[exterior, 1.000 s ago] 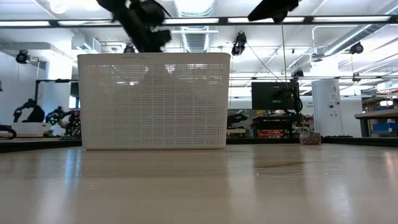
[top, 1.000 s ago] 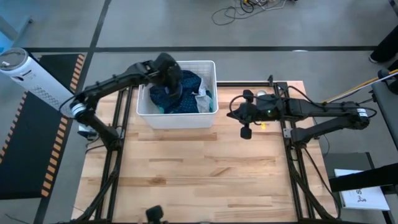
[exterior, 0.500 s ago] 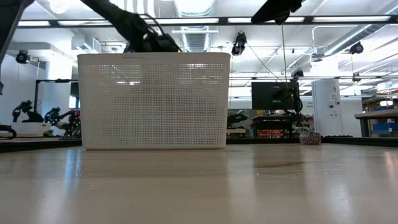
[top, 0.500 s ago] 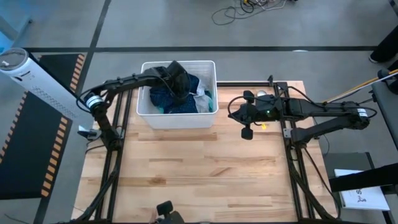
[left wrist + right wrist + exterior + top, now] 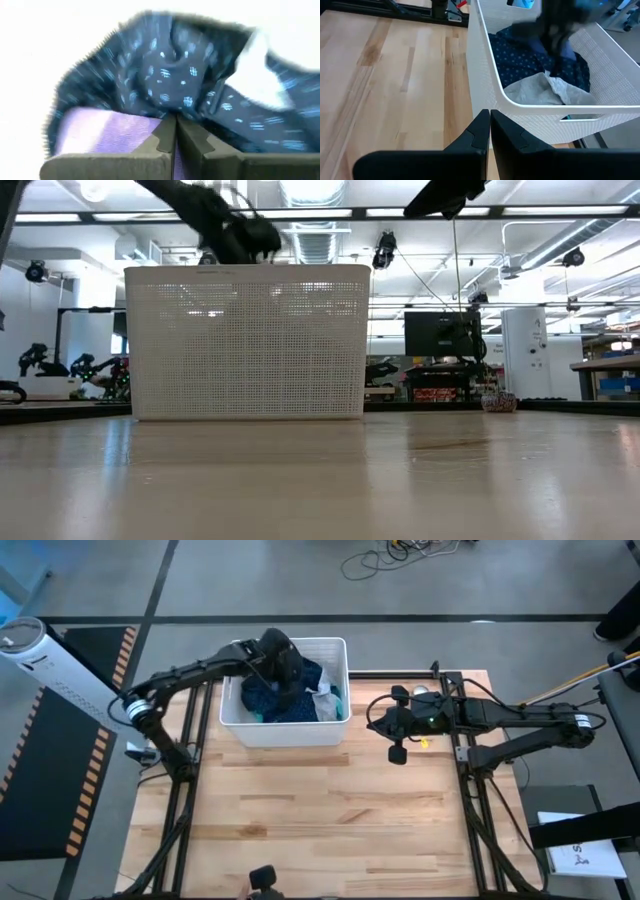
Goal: Sort clothes
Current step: Put the blue sock into the white laundry bin, then adjust the white laundry bin
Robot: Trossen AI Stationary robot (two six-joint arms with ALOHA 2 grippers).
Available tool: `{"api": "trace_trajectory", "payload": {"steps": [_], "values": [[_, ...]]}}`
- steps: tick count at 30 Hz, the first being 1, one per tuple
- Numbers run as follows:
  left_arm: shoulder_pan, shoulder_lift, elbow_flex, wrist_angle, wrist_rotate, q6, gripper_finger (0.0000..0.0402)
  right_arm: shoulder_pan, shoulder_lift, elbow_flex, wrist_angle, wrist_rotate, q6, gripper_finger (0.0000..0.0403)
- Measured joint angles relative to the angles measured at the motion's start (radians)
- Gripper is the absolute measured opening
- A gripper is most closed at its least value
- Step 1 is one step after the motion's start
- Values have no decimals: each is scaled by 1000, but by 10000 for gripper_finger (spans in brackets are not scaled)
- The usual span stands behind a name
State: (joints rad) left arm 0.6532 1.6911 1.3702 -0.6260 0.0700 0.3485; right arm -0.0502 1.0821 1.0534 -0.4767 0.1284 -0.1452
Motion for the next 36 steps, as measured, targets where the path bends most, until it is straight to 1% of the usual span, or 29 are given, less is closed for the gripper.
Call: {"api": "trace_trajectory", "payload": {"steps": [9, 13, 17, 19, 22, 25, 26, 27, 28, 30, 31, 32, 34, 36], "values": [[-9, -152, 126, -120, -1, 2, 0, 0, 0, -1, -6, 1, -4, 0], [-9, -209, 145, -198, -10, 5, 0, 0, 0, -1, -9, 1, -4, 0], [-9, -272, 146, -238, -75, 2, 0, 0, 0, -1, -11, 2, -6, 0], [-8, -288, 144, -247, -80, -9, 2, 0, 0, -1, -11, 2, -9, 0], [-9, -300, 143, -249, -79, -14, 20, 0, 0, -1, -10, 2, -10, 0], [-9, -306, 143, -275, -90, -19, 48, 0, 0, -1, -10, 2, -9, 0], [-9, -308, 142, -297, -118, -15, 56, 0, 0, -1, -12, 2, -9, 0], [-9, -311, 142, -326, -170, -16, 61, 0, 0, -1, -15, 2, -8, 0], [-9, -315, 142, -359, -244, -19, 62, 0, 0, -1, -19, 2, -6, 0], [-6, -322, 142, -436, -397, -33, 52, 0, 0, -1, -23, 2, -5, 0], [-2, -325, 142, -486, -455, -44, 42, 0, 0, -1, -24, 2, -5, 0], [5, -327, 142, -529, -492, -57, 30, 0, 0, -1, -25, 2, -5, 0], [24, -333, 142, -590, -513, -87, 9, 0, 0, -1, -28, 2, -5, 0], [50, -341, 142, -635, -517, -128, 6, 0, 0, -1, -29, 1, -5, 0]]}}
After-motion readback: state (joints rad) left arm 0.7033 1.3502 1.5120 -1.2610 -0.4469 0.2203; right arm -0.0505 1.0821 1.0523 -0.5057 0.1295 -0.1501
